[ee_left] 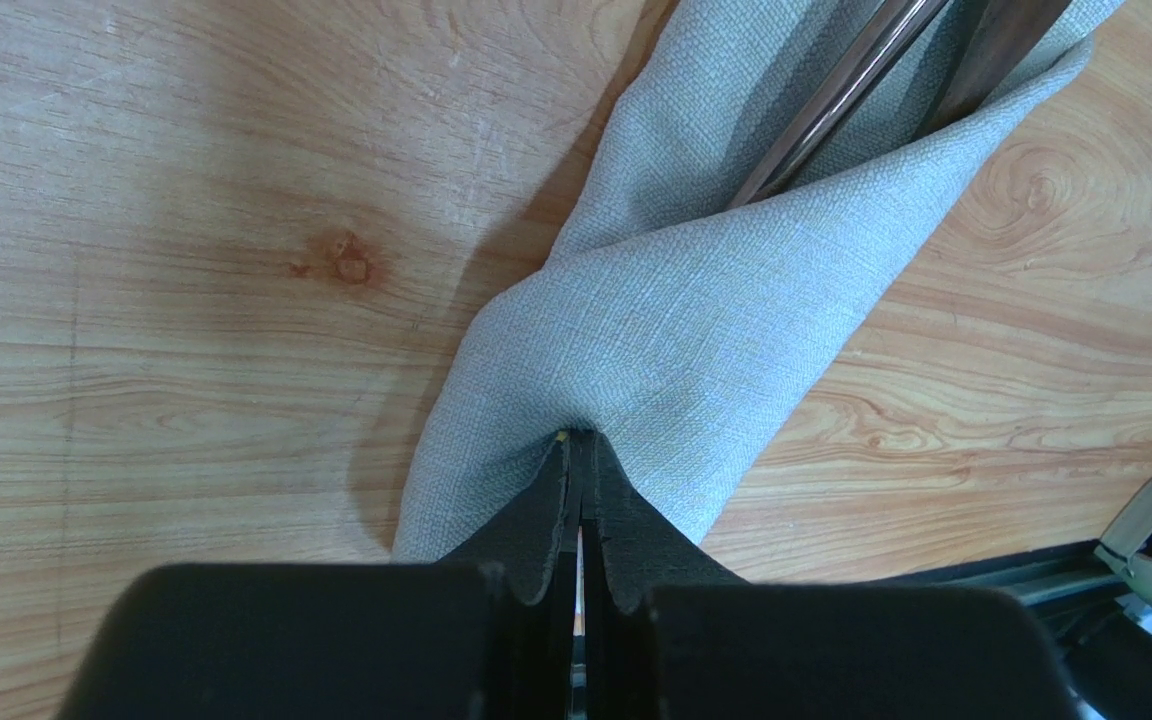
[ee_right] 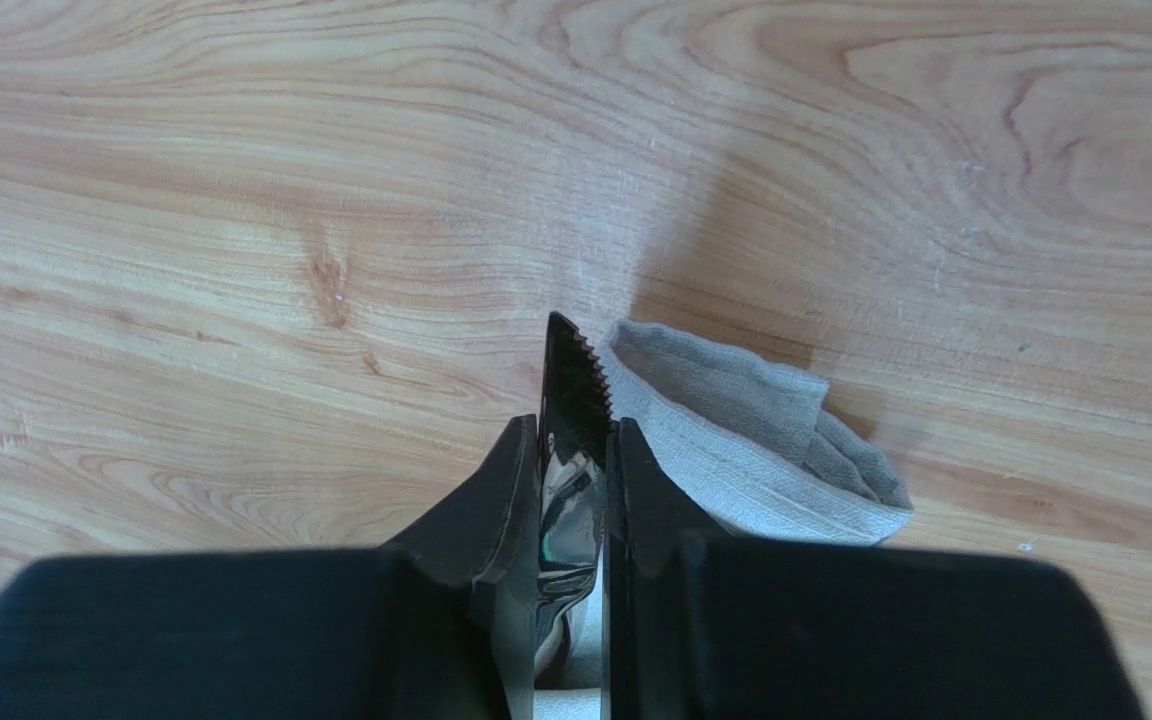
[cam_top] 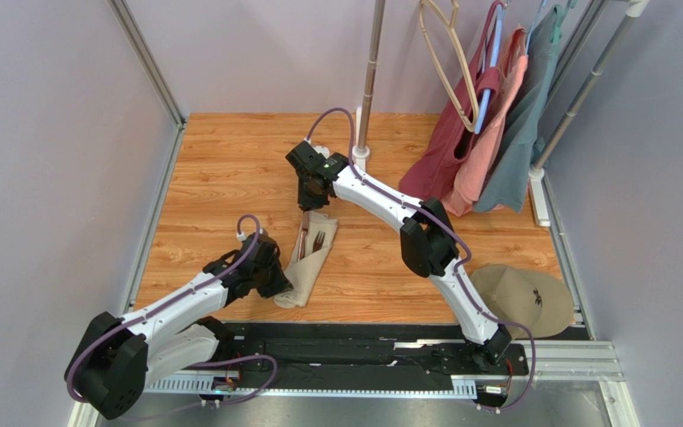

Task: Fold the napkin into a case and place the utensils inside
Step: Insert the knife into the folded napkin.

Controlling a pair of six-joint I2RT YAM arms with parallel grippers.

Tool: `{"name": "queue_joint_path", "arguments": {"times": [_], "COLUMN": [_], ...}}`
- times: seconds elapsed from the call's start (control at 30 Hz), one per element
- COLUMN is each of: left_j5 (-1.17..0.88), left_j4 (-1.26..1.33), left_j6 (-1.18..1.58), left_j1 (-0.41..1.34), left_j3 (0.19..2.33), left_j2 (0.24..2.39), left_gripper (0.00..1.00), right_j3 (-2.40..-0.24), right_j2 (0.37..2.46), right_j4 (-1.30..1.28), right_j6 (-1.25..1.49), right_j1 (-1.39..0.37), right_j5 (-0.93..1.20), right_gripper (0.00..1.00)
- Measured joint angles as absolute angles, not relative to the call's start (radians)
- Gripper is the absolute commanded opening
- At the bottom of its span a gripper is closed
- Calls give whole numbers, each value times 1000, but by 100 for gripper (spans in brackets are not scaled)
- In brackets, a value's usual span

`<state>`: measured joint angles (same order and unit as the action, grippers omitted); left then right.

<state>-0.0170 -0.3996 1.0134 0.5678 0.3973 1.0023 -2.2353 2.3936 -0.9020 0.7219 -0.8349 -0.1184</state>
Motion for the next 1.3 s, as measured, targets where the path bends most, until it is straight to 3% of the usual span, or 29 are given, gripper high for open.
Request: {"name": "queue_joint_path", "arguments": {"times": [0.3, 0.47, 0.9, 1.3], "left_j5": [-18, -66, -298, -287], "left_j4": [-477, -553, -600, -742], "left_j6": [972, 952, 852, 915], "left_j1": [568, 568, 580, 594], "left_j3": [421, 477, 484, 503], "left_j2": [926, 818, 952, 892], "left_gripper": [5, 0, 0, 0], "right_j3": [-2217, -2209, -2206, -2183], "right_j2": [2384, 2383, 2383, 2375], "right_j4": [-903, -908, -908, -900], "right_j6": [732, 732, 733, 733], "right_j1": [-837, -835, -828, -827], "right_j5": [-95, -88, -70, -67], "right_gripper": [0, 0, 0, 0]}}
